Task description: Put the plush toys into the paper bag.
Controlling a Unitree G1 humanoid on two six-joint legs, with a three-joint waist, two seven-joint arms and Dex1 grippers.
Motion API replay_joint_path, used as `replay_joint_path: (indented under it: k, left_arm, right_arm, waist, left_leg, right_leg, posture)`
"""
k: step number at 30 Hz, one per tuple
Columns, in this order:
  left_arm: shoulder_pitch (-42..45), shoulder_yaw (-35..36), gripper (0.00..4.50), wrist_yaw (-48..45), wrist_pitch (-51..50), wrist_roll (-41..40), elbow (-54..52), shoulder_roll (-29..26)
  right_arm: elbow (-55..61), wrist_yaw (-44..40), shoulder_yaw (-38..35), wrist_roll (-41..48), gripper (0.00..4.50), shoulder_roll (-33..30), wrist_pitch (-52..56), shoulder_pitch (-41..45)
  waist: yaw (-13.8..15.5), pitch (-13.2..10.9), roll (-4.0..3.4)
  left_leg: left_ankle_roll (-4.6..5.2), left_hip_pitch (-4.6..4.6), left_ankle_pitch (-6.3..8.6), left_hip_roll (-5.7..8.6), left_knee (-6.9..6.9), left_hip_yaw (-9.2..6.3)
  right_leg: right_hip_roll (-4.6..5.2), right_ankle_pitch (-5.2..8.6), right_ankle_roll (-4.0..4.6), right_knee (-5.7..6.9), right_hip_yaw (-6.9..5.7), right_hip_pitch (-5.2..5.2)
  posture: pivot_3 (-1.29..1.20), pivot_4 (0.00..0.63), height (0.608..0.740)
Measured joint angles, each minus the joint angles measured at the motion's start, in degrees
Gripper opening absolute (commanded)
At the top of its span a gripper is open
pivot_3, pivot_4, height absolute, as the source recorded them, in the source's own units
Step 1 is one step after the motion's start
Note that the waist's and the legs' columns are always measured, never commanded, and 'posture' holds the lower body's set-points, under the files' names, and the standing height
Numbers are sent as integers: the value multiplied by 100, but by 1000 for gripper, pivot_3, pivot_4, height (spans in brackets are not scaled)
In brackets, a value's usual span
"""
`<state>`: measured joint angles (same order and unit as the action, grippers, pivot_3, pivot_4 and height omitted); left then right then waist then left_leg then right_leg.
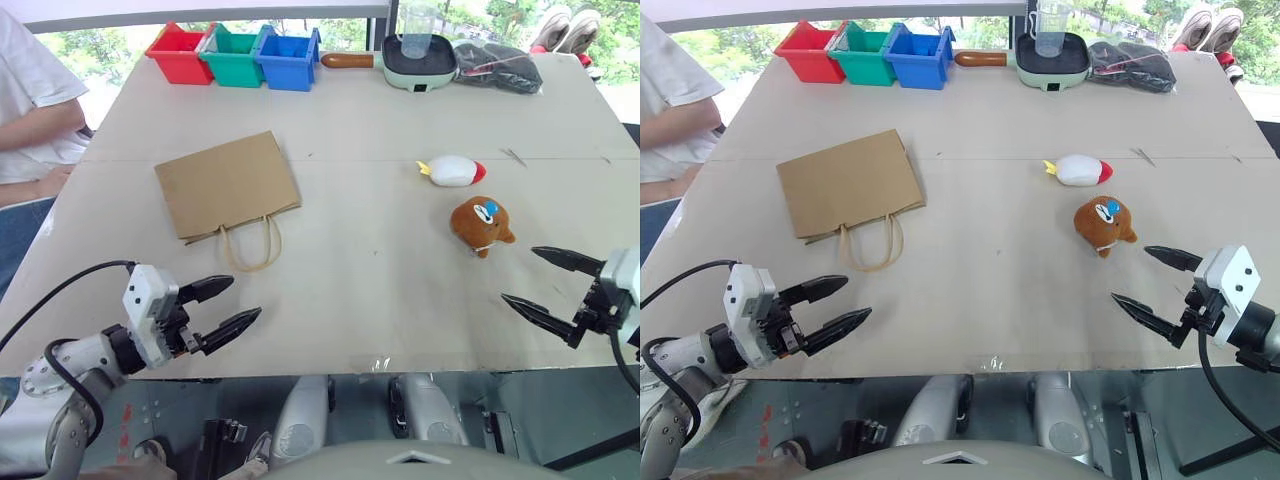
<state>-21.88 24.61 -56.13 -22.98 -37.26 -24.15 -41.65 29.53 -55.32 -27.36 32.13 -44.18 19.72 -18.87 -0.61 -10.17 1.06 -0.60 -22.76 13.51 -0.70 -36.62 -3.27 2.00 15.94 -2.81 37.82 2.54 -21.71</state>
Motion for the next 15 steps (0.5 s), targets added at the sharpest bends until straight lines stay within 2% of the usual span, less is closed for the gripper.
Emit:
replay_joint_path:
  k: [3,5,6,10,15]
  left_arm:
    - [203,-12,4500,20,98,50,161,26]
    - [994,29,4500,89,323,166,715,-5]
    - [1218,88,4500,50,479,232,896,-132]
    - [1423,187,4500,-281,1129,686,1580,-555]
    - [2027,-4,4500,-805,3352,1914,3214,-1150]
  right_arm:
    - [1,94,112,-1,4482,92,11,174]
    - [159,256,687,20,4482,343,19,684]
    - [325,312,967,41,4482,416,32,799]
    - [448,431,1342,58,4482,465,128,903]
    - [582,526,1793,15,4482,475,157,1108]
  waist:
    - [-1,0,0]
    - [-3,-2,-2]
    - [-5,0,0]
    - [-22,0,-1]
    - [12,-2,4]
  left_leg:
    - [0,5,0,0,1,1]
    - [-2,-1,-2,-2,-17,2]
    - [-2,-1,-2,-7,-16,-1]
    - [-1,-3,1,-12,-6,10]
    - [1,-10,1,0,5,20]
  right_leg:
    - [-2,0,0,2,0,1]
    - [-24,3,-5,10,-15,-1]
    - [-25,3,-4,12,-18,0]
    - [-15,-6,2,-1,2,-5]
    - [-5,-13,-10,-3,-9,-11]
  posture:
    - [0,150,740]
    - [0,150,740]
    - [0,150,740]
    - [0,150,740]
    - [0,150,740]
